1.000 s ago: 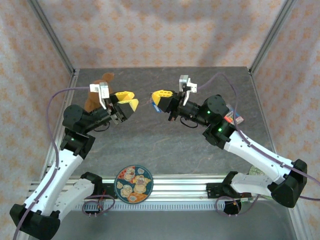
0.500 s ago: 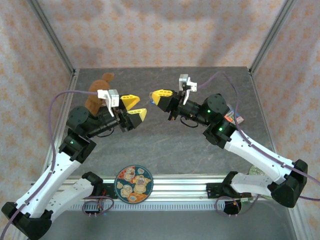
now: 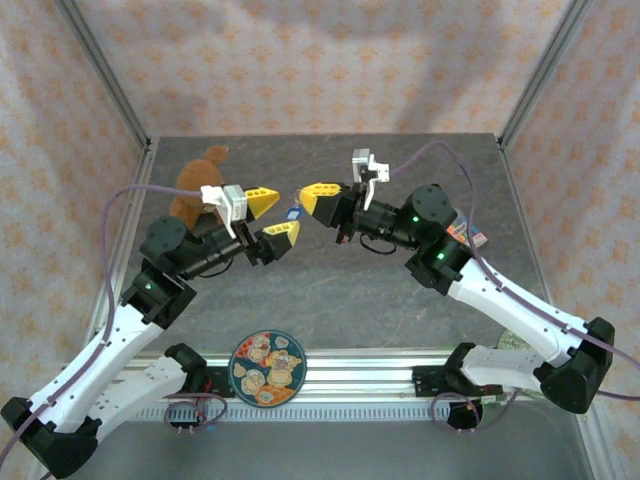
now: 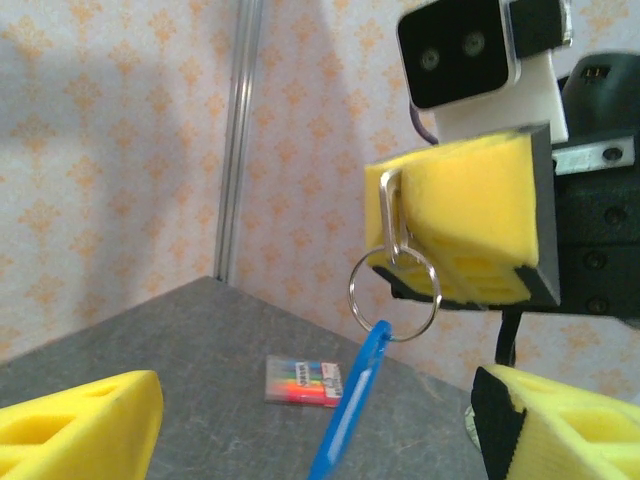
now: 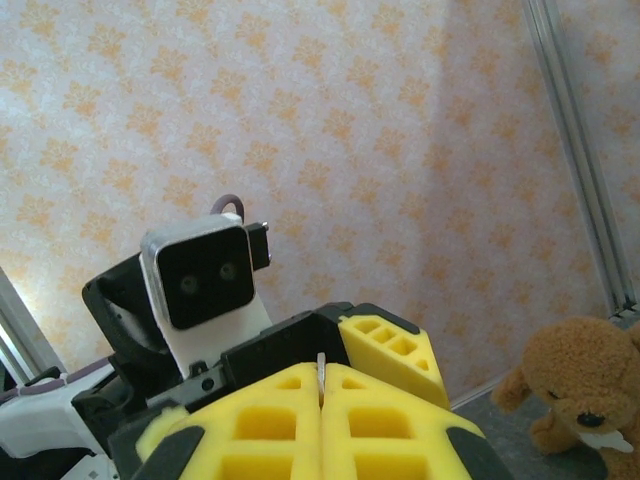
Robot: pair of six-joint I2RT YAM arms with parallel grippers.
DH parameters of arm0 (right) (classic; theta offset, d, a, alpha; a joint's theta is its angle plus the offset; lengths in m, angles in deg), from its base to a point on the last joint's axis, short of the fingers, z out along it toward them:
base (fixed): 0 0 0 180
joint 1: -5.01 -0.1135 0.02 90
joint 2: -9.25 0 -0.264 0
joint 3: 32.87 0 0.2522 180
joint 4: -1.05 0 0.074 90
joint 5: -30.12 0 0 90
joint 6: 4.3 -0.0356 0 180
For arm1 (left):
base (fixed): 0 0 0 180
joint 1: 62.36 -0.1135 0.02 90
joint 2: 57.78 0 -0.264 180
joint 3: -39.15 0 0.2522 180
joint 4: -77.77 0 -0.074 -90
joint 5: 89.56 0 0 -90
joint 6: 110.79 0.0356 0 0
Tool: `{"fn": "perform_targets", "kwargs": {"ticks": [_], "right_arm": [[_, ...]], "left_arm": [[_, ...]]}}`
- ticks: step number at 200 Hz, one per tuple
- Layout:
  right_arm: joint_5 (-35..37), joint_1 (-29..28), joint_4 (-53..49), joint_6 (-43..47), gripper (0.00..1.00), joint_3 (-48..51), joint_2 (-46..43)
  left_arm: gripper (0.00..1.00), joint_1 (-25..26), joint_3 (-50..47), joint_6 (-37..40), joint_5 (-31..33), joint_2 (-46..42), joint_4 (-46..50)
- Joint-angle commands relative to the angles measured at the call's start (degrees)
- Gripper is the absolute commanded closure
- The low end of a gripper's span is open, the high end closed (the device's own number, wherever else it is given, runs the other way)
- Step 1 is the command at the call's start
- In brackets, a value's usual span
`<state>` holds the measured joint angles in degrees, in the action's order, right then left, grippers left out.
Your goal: Remove the keys from the keyring
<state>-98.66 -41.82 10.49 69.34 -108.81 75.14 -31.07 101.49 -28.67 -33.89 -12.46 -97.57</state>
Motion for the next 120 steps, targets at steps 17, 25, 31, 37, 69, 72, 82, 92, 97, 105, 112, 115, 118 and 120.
{"fn": "perform_targets", "kwargs": {"ticks": [17, 25, 31, 37, 69, 72, 82, 92, 97, 105, 112, 115, 118, 120], "right_arm": [[-1.9, -0.09, 0.7, -2.43, 1.0, -2.95, 1.08], [-2.1, -0.09, 0.81, -2.83, 1.0, -3.04, 1.22], [-2.25, -0.05, 0.98, -3.05, 1.0, -3.09, 1.33], [-2.46, -0.1, 0.97, -3.38, 1.0, -3.17, 1.42], [-3.18, -0.09, 1.23, -4.38, 1.0, -3.35, 1.7], [-3.21, -0.1, 1.23, -4.43, 1.0, -3.39, 1.7], [-3.34, -0.11, 1.32, -4.47, 1.0, -3.31, 1.7], [-3.56, -0.1, 1.4, -4.66, 1.0, -3.39, 1.7], [-3.64, -0.1, 1.45, -4.65, 1.0, -3.39, 1.7], [-3.92, -0.11, 1.7, -4.84, 1.0, -3.39, 1.68], [-3.93, -0.1, 1.84, -4.97, 1.0, -3.38, 1.7], [-4.0, -0.09, 1.85, -4.99, 1.0, -3.32, 1.7], [-3.94, -0.1, 1.8, -5.0, 1.0, -3.33, 1.7], [-4.02, -0.1, 1.84, -5.0, 1.0, -3.27, 1.7]], "left_arm": [[0.18, 3.6, -2.51, 9.01, 8.1, -0.57, -6.93], [0.18, 4.14, -2.31, 9.84, 8.59, 0.1, -7.56], [0.18, 4.66, -2.03, 10.66, 8.89, 0.64, -7.74], [0.17, 5.14, -1.59, 11.54, 9.53, 1.3, -7.77], [0.17, 6.84, -0.51, 14.41, 13.42, 4.07, -9.64], [0.18, 6.9, -0.49, 14.53, 13.55, 4.26, -9.86], [0.17, 7.11, -0.31, 14.77, 14.45, 4.91, -10.63], [0.17, 7.33, -0.15, 15.2, 15.56, 5.43, -11.29], [0.18, 7.5, -0.14, 15.46, 16.28, 5.71, -11.62], [0.18, 7.78, -0.15, 15.97, 17.41, 5.98, -12.27], [0.19, 7.82, -0.06, 16.42, 17.62, 6.14, -12.58], [0.19, 7.86, 0.02, 16.48, 17.82, 6.18, -12.72], [0.2, 7.95, 0.11, 16.49, 18.03, 6.22, -12.82], [0.2, 7.99, 0.11, 16.49, 18.1, 6.3, -12.92]]}}
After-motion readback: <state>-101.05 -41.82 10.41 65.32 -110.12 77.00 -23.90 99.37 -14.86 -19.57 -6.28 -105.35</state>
